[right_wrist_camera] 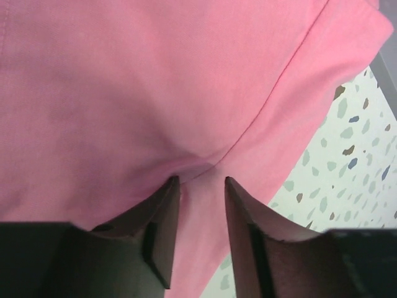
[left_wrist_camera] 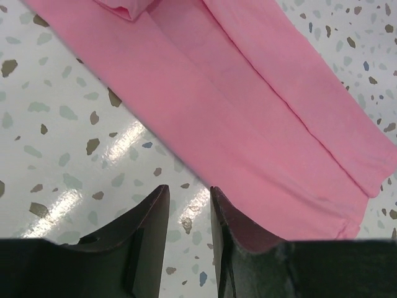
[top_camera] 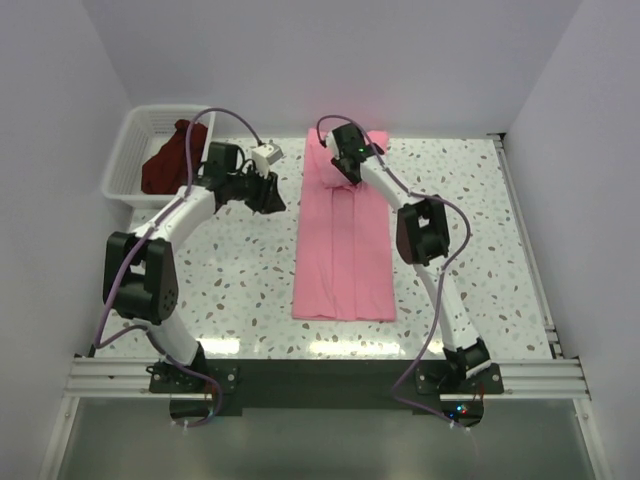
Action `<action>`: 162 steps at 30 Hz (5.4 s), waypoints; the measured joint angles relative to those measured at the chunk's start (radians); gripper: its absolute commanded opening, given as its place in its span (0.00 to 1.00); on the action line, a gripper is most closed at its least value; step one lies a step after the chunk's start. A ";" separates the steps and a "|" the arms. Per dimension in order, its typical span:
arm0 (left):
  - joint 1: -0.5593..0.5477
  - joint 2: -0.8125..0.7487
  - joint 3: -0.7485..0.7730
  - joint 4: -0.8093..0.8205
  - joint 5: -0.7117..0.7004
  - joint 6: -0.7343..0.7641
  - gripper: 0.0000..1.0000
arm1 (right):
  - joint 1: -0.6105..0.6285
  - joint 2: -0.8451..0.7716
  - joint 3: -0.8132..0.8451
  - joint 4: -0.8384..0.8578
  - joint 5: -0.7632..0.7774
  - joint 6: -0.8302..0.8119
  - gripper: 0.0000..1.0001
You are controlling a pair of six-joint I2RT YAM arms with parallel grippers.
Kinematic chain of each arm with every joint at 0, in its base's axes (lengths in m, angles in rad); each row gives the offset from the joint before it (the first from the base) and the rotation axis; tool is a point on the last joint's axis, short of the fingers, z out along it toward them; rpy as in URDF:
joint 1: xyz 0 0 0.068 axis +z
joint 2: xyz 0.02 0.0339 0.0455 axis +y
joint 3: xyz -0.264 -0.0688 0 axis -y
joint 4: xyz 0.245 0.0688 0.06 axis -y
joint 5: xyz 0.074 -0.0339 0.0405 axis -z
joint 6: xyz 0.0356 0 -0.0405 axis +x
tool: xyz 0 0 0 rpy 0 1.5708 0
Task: Fold and stack the t-shirts
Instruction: Fold the tshirt
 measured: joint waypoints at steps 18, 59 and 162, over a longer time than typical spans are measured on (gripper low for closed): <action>-0.114 -0.400 -0.229 -0.272 0.035 0.801 0.60 | -0.005 -1.071 -0.753 -0.206 -0.529 -0.196 0.86; -0.562 -0.415 -0.692 -0.007 -0.110 0.908 0.47 | 0.269 -1.586 -1.859 -0.009 -0.578 -0.454 0.53; -0.181 0.237 0.223 -0.166 -0.047 0.999 0.00 | -0.093 -0.843 -1.040 0.024 -0.625 -0.713 0.00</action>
